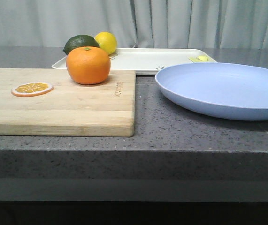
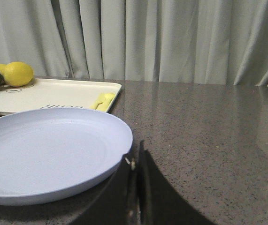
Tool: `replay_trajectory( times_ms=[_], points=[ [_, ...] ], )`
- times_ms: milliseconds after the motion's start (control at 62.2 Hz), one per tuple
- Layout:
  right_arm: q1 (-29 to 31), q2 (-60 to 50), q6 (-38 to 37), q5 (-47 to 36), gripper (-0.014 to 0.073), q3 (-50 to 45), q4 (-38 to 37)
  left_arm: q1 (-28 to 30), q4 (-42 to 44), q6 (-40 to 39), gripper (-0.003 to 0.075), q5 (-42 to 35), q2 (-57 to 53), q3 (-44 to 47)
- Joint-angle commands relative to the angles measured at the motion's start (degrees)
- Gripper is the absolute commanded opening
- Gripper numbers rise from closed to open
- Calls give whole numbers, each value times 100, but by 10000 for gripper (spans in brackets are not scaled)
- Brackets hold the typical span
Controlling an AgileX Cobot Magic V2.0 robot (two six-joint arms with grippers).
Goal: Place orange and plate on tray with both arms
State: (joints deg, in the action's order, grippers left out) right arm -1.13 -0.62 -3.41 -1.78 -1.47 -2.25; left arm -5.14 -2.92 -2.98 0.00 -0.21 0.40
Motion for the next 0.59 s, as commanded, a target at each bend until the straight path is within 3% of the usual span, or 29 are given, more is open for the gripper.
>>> replay_trajectory(
  times_ms=[0,579],
  points=[
    [39,-102,-1,-483,-67,135,28,13,-30,-58,-20,-444,-110,155],
    [39,-102,-1,-454,-67,135,27,13,-30,-58,-20,-444,-110,155]
  ],
)
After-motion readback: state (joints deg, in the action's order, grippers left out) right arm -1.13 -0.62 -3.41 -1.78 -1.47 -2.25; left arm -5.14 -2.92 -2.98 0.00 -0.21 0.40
